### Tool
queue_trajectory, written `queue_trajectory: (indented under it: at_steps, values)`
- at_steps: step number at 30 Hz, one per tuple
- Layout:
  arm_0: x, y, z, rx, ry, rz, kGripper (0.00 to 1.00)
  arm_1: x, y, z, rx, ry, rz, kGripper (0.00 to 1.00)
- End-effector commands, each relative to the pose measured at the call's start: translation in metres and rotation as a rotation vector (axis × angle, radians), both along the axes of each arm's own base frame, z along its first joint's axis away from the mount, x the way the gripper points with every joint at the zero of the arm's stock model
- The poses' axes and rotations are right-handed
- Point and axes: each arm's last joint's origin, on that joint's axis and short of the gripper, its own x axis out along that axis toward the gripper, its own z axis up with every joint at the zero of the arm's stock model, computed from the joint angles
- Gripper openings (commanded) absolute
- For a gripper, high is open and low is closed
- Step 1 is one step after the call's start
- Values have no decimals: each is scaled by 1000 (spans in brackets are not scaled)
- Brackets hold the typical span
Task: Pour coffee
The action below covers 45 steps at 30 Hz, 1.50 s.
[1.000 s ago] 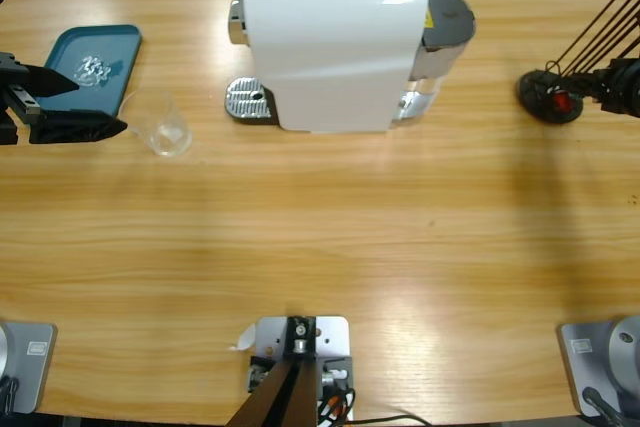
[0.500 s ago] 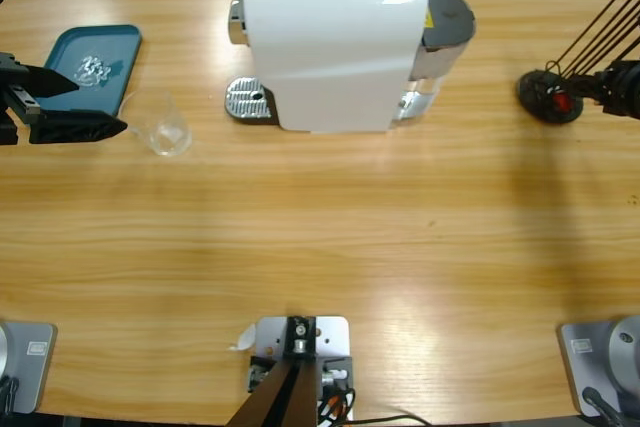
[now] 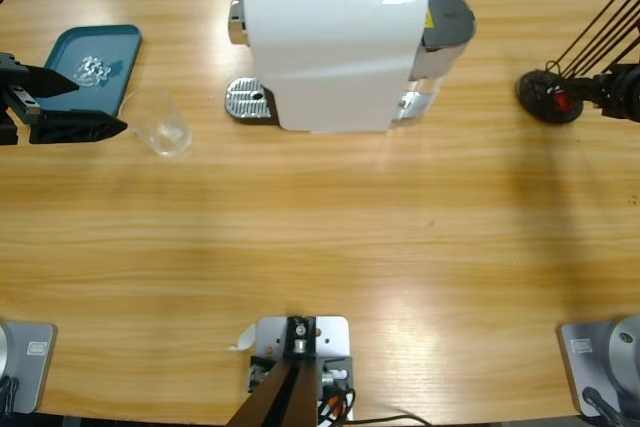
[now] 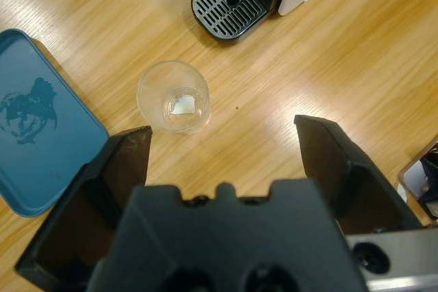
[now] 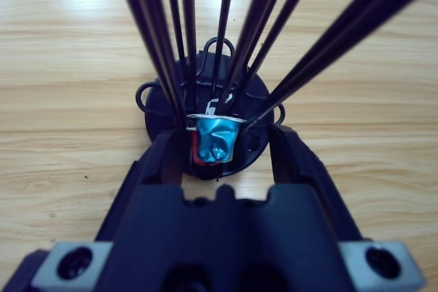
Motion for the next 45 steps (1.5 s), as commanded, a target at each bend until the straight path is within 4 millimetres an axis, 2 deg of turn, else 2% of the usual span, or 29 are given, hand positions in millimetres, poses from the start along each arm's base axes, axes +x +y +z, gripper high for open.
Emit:
queue_trajectory:
  at_steps: [1,3,4,6,16,45]
  values:
    - [-5,7,-8,-5,17,17,904,2,-3,-13,-14,44,-14,500]
    - [-4,6,-8,-3,19,18,904,2,-3,-13,-13,41,-13,497]
    - [-4,6,-8,-3,21,17,904,1,-3,-13,-12,38,-11,415]
    - [-4,6,-8,-3,22,17,904,1,-3,-12,-12,34,-10,371]
    - [-5,7,-8,-5,19,18,904,1,-3,-12,-6,27,-25,411]
    - [-11,12,-9,-7,15,20,904,8,-1,-22,73,41,-44,378]
